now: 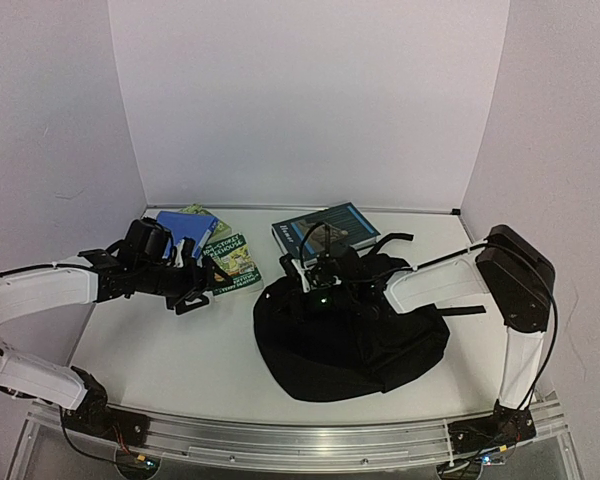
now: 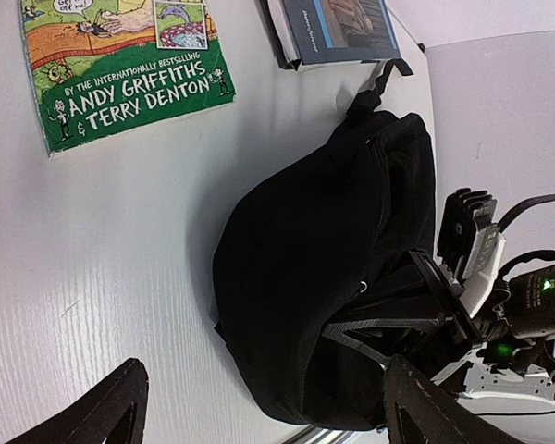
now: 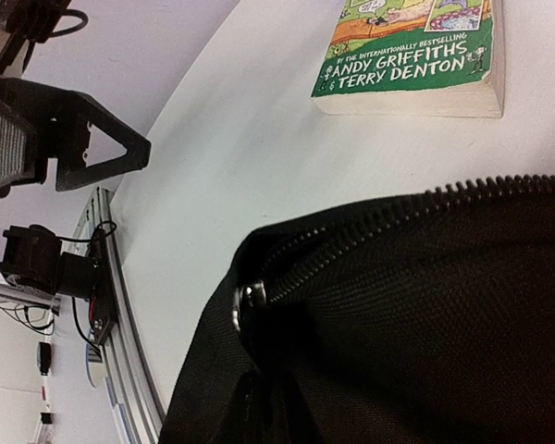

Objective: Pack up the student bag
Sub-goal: Unzip the student bag at the center of the board.

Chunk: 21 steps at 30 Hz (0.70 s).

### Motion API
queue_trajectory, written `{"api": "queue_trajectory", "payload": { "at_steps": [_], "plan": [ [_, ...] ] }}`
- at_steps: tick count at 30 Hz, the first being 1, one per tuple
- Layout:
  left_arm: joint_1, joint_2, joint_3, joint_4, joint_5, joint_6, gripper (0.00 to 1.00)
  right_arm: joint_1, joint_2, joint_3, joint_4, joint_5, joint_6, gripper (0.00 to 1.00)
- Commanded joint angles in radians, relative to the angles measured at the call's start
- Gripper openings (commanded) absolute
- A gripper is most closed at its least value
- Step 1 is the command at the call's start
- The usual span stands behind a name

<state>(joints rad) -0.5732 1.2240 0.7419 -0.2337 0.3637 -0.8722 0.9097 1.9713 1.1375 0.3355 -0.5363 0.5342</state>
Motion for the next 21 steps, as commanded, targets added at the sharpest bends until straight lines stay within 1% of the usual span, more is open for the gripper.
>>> {"api": "queue_trajectory", "payload": {
  "at_steps": [1,5,8,15,21],
  "plan": [
    [0.003,0.016,0.04,0.034,0.006,0.001,0.88,-0.01,-0.031,-0.022,0.051,-0.038,-0.005,0.01],
    [0.003,0.056,0.068,0.028,0.005,0.024,0.88,-0.014,-0.054,-0.038,0.055,-0.04,0.001,0.0],
    [0.001,0.115,0.12,0.014,0.008,0.054,0.88,-0.015,-0.078,-0.055,0.056,-0.037,0.008,0.0],
    [-0.024,0.295,0.3,0.01,0.045,0.168,0.89,-0.014,-0.116,-0.084,0.057,-0.035,0.019,0.0],
    [-0.051,0.467,0.453,-0.026,0.097,0.241,0.91,-0.014,-0.125,-0.085,0.061,-0.039,0.025,0.0]
  ]
}}
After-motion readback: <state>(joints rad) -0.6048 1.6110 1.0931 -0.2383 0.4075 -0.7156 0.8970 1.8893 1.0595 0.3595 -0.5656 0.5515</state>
